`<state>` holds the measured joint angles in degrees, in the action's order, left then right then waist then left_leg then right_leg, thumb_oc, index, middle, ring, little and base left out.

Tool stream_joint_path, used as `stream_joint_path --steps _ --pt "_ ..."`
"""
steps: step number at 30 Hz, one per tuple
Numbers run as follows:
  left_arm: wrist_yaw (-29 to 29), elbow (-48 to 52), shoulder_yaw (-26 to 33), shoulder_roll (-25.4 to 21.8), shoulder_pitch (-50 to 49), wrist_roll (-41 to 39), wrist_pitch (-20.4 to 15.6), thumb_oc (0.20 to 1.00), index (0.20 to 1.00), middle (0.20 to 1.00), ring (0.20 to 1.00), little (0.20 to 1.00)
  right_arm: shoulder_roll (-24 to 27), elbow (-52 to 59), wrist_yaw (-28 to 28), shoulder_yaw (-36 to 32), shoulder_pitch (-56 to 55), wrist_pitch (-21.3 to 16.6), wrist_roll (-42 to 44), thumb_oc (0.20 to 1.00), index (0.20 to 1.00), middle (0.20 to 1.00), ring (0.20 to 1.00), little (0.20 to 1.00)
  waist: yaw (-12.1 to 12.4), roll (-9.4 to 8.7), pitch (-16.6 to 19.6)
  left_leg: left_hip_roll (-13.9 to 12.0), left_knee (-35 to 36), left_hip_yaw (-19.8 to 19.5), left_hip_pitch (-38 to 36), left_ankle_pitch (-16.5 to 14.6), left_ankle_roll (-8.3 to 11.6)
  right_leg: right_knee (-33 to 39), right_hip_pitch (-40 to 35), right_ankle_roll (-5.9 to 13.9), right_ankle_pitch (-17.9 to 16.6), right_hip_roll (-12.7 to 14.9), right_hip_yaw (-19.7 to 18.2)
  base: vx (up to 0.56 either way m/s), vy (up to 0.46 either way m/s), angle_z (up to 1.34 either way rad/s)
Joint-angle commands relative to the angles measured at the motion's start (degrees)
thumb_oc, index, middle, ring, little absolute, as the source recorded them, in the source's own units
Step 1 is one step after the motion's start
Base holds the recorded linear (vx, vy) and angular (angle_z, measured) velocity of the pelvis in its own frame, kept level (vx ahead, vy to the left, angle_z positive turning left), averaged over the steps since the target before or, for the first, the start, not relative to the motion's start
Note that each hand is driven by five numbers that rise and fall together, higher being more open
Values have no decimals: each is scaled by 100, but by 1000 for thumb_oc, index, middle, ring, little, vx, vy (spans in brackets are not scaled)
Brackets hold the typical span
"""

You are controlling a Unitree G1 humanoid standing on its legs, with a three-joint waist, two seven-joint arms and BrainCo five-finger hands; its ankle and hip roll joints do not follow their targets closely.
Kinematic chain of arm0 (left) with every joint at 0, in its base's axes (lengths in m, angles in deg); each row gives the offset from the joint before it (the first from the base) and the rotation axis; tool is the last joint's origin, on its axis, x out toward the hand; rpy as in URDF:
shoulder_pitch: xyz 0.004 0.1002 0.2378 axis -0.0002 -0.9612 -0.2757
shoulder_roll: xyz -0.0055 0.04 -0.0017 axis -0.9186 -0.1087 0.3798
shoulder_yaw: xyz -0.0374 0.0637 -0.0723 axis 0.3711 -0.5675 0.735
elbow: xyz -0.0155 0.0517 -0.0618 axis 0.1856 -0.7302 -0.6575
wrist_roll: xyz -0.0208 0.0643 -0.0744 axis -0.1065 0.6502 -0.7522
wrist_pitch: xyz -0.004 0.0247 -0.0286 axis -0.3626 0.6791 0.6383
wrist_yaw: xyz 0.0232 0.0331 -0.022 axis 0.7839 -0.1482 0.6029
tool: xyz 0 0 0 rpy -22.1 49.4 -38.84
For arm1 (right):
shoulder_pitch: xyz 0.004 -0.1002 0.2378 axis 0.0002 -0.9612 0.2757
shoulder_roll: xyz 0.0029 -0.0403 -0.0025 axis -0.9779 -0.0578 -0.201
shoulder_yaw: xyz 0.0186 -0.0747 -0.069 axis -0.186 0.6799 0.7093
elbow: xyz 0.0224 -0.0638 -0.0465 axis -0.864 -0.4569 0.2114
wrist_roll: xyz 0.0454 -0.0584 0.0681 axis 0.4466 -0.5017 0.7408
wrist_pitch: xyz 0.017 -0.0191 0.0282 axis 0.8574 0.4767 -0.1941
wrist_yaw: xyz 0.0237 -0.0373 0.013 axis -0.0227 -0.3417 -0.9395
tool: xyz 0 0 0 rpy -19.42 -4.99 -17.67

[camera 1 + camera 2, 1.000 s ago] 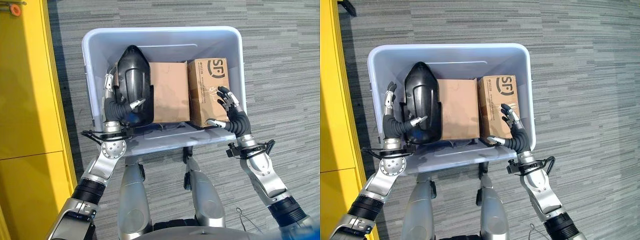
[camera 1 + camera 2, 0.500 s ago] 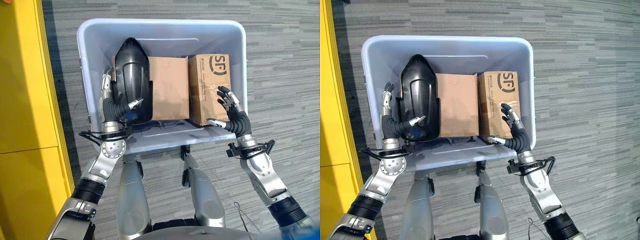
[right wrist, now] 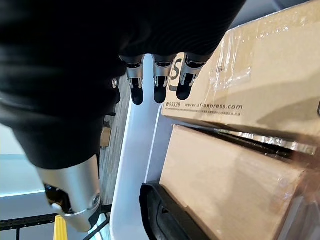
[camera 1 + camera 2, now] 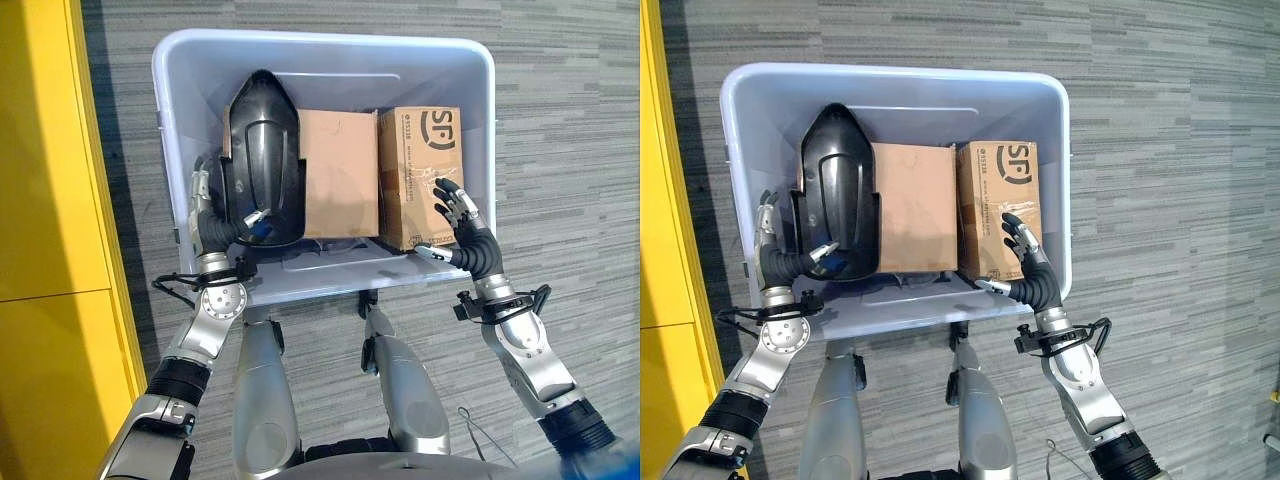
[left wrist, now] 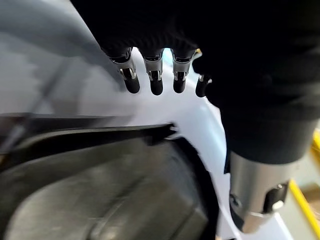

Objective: Move parts from the plastic box to the shelf.

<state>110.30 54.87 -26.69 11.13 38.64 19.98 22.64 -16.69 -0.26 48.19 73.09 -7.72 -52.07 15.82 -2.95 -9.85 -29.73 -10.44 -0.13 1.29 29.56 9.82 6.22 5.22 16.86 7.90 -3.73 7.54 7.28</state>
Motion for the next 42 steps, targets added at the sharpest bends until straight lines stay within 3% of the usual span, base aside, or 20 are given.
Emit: stream_joint_path --steps 1,13,15,21,22,23,24,31,37,42 --pt "339 -125 388 -160 337 -251 -194 1000 1000 1000 1000 1000 254 323 20 -201 180 -395 177 1000 1000 1000 1000 1000 104 -432 43 -613 -64 40 -429 -67 290 -571 186 321 -254 499 -178 0 0 0" --pt "353 -1707 271 7 1401 -1818 -299 1000 1000 1000 1000 1000 309 440 25 131 264 -383 374 1000 1000 1000 1000 1000 -70 -738 -6 -641 -148 -42 -113 -62 276 -551 356 330 -326 422 -157 -12 -6 4" --pt "22 -2571 144 18 1852 -2415 -276 1000 1000 1000 1000 1000 356 510 -18 250 293 -406 486 1000 1000 1000 1000 1000 -148 -806 -5 -646 -225 -56 -55 -109 271 -580 396 333 -326 408 -174 -24 12 -4" --pt "-413 -3667 131 9 2489 -3159 -147 1000 1000 1000 1000 1000 457 570 -53 400 351 -379 566 1000 1000 1000 1000 1000 -280 -876 12 -668 -297 -76 45 -137 259 -581 465 340 -367 402 -209 0 0 0" --pt "-446 -3725 146 24 2532 -3247 -133 881 881 881 881 881 464 586 -51 404 346 -375 572 1000 1000 1000 1000 1000 -291 -876 14 -669 -308 -71 50 -143 258 -582 472 342 -370 404 -213 0 0 0" --pt "-446 -3725 146 24 2532 -3247 -133 881 881 881 881 881 464 586 -51 404 346 -375 572 1000 1000 1000 1000 1000 -291 -876 14 -669 -308 -71 50 -143 258 -582 472 342 -370 404 -213 -15 23 -4" --pt "-561 -3832 78 32 2624 -3311 -84 200 200 200 200 200 471 598 -39 408 357 -364 581 1000 1000 1000 1000 1000 -319 -874 13 -666 -313 -69 57 -150 246 -581 490 349 -389 405 -229 0 0 0" --pt "-538 -3508 31 127 2322 -3108 -117 200 200 200 200 200 443 582 -48 372 300 -341 552 1000 1000 1000 1000 1000 -276 -739 90 -597 -256 -28 -64 -157 222 -581 423 356 -367 442 -238 -2 4 0" --pt "-532 -2405 -76 151 1149 -2404 -225 200 200 200 200 200 304 361 -57 257 229 -273 385 1000 1000 1000 1000 1000 -64 -337 366 -485 -1 18 -513 -130 206 -576 154 384 -314 581 -216 47 27 -1" --pt "-599 -2196 -51 139 769 -2224 -304 200 200 200 200 200 262 266 -89 196 207 -262 337 1000 1000 1000 1000 1000 25 -117 586 -426 141 43 -743 -99 205 -566 1 401 -293 671 -194 57 30 -9"
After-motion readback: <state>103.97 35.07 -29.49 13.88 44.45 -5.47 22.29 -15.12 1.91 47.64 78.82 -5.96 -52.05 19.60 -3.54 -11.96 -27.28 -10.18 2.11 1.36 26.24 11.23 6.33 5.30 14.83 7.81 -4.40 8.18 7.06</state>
